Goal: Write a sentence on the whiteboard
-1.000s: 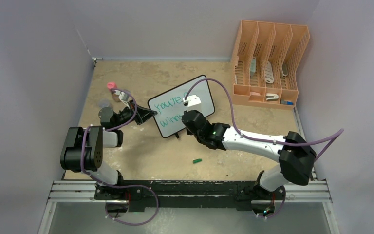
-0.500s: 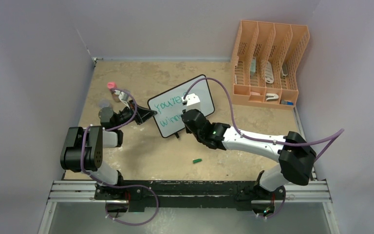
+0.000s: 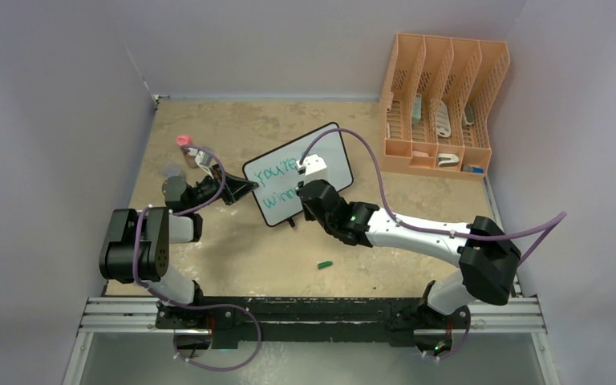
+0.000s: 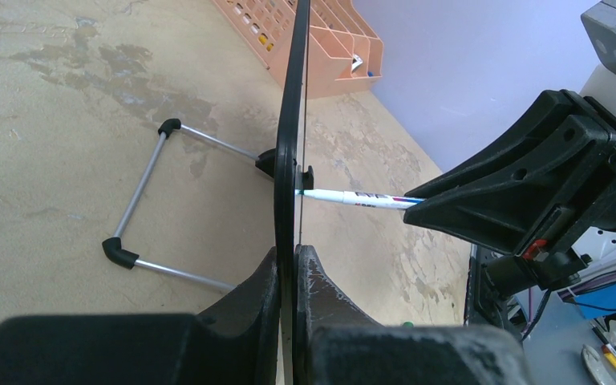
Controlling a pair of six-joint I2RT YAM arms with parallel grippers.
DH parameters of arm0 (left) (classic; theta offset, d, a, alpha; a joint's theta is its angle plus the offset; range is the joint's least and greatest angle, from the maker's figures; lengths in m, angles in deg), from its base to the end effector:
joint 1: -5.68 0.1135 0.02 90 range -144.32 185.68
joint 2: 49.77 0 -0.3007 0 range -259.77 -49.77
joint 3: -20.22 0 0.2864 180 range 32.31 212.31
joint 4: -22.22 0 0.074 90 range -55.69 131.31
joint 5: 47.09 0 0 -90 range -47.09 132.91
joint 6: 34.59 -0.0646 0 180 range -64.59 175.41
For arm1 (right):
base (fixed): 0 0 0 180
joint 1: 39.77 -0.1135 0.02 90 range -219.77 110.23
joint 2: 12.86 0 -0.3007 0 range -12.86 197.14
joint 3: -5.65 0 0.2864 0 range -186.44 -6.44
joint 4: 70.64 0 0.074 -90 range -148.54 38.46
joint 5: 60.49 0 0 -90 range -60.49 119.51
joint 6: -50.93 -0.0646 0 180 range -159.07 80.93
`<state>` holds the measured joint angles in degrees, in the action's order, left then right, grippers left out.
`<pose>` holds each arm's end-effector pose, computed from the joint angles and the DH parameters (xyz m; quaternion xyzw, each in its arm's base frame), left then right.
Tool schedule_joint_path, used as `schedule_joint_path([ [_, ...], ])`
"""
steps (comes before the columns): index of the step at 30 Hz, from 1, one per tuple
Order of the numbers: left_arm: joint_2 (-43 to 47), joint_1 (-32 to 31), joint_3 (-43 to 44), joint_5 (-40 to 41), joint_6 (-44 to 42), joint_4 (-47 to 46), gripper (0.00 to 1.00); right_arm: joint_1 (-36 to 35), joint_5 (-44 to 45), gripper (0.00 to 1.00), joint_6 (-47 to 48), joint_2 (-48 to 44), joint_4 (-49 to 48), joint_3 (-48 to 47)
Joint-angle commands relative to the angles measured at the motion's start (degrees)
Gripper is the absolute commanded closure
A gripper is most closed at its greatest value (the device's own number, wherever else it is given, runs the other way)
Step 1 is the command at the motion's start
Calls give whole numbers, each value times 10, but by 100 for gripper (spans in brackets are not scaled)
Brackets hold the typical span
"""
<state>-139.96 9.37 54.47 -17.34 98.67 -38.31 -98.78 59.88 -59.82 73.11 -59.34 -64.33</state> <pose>0.2901 -0.0375 0.1854 0.1046 0.6850 -0.5354 0.4829 0.2285 0.3171 0.2751 -0.1413 0.8233 0.1503 0.5288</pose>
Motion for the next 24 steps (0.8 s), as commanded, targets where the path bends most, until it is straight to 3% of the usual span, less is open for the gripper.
schedule_joint_path([
  [1, 9, 3, 7, -6, -10, -25, 100, -4, -13, 100, 3, -12, -17, -7],
  [24, 14, 3, 8, -6, -12, -18, 100, -8, 6, 100, -18, -15, 23, 20],
])
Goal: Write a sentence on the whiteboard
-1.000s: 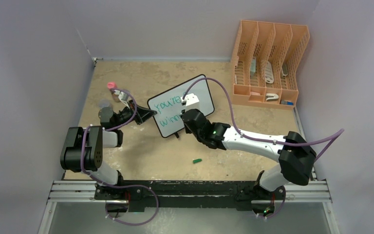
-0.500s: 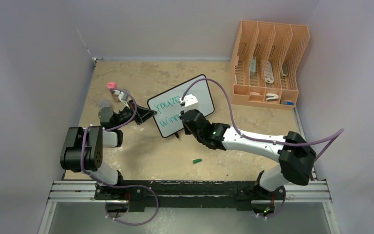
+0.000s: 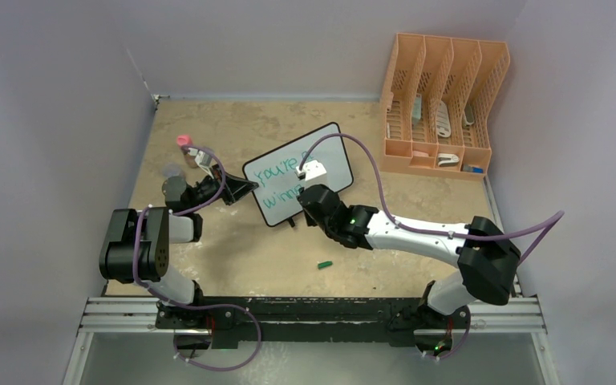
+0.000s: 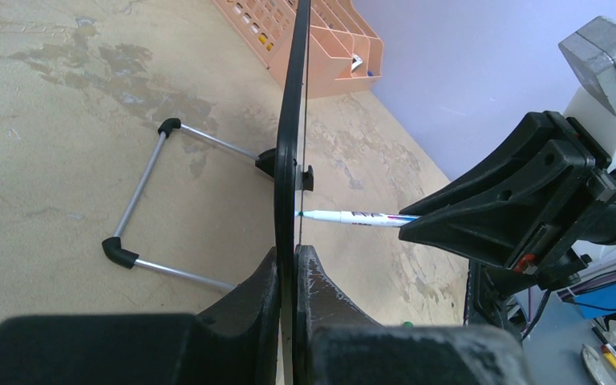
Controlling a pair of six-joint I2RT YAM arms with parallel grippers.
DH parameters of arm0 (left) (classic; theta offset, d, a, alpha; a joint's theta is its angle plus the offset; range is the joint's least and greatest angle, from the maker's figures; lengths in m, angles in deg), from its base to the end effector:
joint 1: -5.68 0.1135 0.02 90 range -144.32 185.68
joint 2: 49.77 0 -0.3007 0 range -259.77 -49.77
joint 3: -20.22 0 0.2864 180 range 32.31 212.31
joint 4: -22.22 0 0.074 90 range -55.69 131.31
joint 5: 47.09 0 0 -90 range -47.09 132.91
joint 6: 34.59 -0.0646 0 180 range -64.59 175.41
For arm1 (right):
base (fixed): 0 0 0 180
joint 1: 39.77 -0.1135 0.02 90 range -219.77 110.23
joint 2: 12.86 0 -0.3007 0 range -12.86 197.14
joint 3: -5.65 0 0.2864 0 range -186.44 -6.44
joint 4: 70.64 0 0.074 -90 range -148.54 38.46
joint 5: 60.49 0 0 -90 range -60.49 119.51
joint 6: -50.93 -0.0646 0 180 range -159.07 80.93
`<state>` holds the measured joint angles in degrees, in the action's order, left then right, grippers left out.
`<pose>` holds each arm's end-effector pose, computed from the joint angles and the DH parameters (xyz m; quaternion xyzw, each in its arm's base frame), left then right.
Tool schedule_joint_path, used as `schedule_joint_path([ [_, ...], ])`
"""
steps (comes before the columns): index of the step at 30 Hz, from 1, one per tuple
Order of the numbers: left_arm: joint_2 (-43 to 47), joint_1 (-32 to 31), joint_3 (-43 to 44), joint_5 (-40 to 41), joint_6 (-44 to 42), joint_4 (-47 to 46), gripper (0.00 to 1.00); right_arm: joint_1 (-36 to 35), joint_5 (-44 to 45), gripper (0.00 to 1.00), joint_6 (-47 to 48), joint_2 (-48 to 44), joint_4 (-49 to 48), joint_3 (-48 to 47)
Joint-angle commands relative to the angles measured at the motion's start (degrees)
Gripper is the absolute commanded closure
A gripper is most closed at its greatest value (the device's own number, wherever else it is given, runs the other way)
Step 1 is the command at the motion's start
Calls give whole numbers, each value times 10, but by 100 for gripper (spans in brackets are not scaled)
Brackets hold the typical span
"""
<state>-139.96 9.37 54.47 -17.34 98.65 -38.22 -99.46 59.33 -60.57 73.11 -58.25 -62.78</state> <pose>0.2901 -0.0375 0.1853 0.1043 0.6853 -0.5355 0.4824 0.2219 0.3159 0.2623 -0.1520 0.8327 0.1456 0.5122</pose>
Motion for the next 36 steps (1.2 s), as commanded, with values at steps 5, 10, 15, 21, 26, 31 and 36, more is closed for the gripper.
schedule_joint_path([
  [5, 16, 3, 8, -7, -13, -15, 100, 0, 21, 100, -20, -15, 27, 4],
  [10, 16, 3, 9, -7, -14, -14, 100, -1, 37, 100, -25, -17, 25, 2],
  [15, 16, 3, 9, -7, -15, -12, 100, -1, 40, 100, -23, -23, 15, 1],
  [21, 18, 3, 9, -6, -16, -10, 100, 0, 41, 100, -23, -33, 12, 7],
  [26, 19, 3, 9, -5, -17, -8, 100, 0, 30, 100, -17, -51, 0, 12],
  [31, 20, 3, 9, -4, -19, -5, 100, 1, 22, 100, -12, -69, -12, 17],
  [36, 20, 3, 10, -4, -19, -3, 100, 2, 36, 100, -12, -65, -10, 15],
])
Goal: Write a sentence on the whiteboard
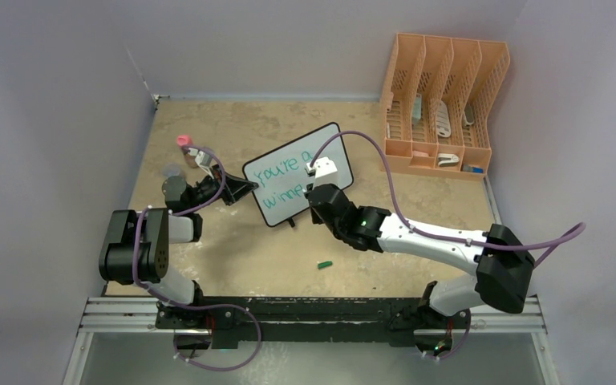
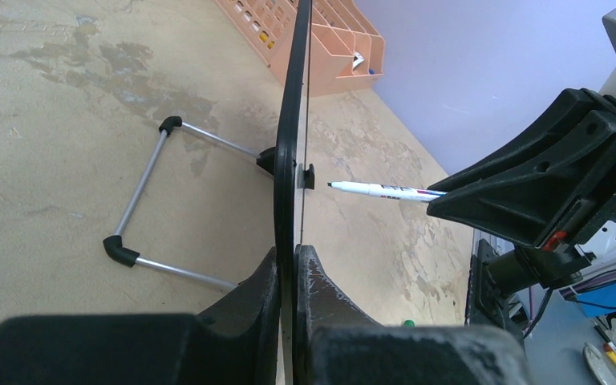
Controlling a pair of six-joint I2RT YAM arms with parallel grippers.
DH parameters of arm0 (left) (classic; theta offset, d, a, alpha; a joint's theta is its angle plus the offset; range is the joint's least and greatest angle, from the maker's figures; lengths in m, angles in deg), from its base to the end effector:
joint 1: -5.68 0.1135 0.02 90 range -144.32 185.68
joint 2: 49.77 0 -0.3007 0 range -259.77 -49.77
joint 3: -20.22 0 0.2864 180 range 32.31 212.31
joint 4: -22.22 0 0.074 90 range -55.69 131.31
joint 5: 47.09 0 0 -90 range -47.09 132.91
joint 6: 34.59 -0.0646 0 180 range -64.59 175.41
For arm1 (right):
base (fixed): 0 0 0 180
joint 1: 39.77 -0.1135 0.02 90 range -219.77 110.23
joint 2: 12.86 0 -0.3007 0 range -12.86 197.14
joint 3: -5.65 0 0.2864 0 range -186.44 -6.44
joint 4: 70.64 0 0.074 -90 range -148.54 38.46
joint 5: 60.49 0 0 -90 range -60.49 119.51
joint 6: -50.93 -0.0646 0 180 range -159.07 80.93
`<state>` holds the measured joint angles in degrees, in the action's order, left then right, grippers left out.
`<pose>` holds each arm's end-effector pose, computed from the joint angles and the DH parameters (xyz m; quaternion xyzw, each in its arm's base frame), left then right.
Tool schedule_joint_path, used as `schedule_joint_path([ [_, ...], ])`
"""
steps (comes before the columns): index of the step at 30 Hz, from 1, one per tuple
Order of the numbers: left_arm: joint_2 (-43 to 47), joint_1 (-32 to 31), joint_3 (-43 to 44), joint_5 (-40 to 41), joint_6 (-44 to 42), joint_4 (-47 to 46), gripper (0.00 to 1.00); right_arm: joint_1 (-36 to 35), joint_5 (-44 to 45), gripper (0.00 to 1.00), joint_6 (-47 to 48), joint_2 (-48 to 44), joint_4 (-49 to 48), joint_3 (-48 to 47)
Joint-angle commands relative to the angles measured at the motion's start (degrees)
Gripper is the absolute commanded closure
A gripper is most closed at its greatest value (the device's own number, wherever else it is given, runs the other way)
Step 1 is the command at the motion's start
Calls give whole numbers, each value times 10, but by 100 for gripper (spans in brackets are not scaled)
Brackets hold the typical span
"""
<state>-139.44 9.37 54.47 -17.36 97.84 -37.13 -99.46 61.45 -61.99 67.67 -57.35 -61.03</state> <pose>0.2896 -0.0375 0.1857 0.1065 0.6868 -0.5329 0.4827 0.2128 0.2963 0.2828 -0.1226 0.8237 0.1546 0.5316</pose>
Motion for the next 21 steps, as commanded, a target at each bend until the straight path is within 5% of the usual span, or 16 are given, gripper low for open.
schedule_joint_path([
  [1, 14, 3, 10, -4, -11, -14, 100, 3, 17, 100, 2, -9, -19, -3],
  [21, 13, 3, 10, -6, -11, -13, 100, 13, 23, 100, 8, 18, -40, -18],
])
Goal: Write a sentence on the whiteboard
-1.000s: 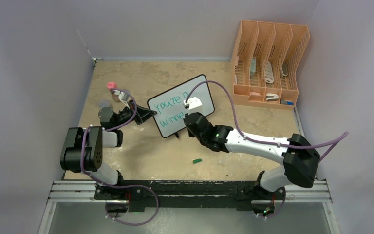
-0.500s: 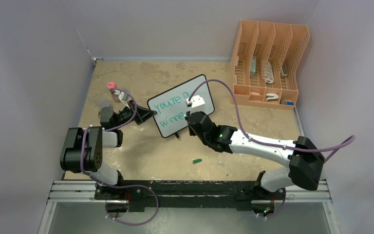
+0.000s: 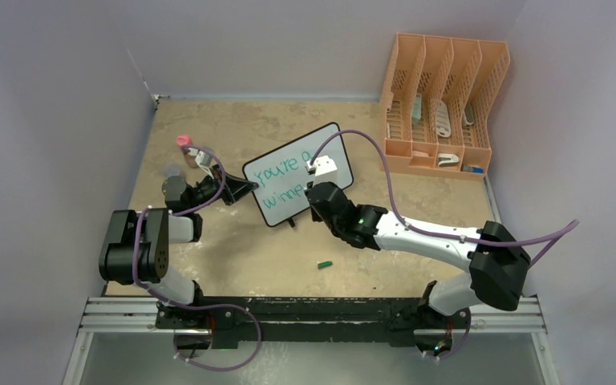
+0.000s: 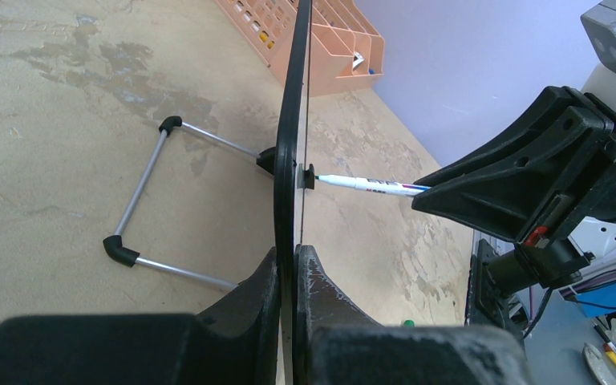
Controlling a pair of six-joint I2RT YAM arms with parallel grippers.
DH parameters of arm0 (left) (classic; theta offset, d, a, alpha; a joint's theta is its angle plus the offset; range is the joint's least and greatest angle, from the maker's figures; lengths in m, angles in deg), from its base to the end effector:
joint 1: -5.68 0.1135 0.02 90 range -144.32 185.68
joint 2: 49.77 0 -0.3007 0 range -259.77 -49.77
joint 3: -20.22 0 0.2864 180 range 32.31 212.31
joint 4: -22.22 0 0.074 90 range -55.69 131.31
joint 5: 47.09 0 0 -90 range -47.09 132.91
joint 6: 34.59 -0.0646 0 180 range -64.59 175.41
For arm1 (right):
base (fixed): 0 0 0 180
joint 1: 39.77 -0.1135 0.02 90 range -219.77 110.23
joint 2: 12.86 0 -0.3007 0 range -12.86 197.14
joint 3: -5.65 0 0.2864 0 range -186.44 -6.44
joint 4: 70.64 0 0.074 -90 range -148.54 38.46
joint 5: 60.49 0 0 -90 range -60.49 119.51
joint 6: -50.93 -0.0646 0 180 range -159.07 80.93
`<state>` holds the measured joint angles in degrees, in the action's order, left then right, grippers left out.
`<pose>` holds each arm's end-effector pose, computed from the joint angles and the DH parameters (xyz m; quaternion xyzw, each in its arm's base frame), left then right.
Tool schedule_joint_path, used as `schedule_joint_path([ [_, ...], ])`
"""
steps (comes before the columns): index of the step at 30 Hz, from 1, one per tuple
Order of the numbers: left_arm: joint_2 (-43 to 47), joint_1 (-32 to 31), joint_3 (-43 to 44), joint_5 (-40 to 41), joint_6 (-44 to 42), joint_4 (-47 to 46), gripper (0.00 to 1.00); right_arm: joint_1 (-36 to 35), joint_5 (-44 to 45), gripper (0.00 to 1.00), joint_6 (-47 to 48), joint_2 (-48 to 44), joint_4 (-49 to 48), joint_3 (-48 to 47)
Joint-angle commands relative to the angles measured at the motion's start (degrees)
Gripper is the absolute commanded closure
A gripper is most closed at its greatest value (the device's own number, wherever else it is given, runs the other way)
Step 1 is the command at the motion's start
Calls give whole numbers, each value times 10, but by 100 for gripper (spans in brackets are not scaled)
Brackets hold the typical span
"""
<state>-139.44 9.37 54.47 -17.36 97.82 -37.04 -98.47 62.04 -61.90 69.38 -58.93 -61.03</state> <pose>0.2896 -0.0375 0.1855 0.1061 0.6871 -0.5329 0.4823 0.2216 0.2977 0.2758 -0.1137 0.8248 0.1451 0.5346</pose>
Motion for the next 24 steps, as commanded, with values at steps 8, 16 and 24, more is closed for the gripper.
schedule_joint_path([
  [8, 13, 3, 10, -6, -11, -15, 100, 4, 19, 100, 8, 5, -28, -22],
  [16, 13, 3, 10, -6, -11, -15, 100, 5, 21, 100, 11, 12, -34, -27],
  [24, 14, 3, 9, -6, -11, -14, 100, 7, 23, 100, 16, 14, -38, -33],
])
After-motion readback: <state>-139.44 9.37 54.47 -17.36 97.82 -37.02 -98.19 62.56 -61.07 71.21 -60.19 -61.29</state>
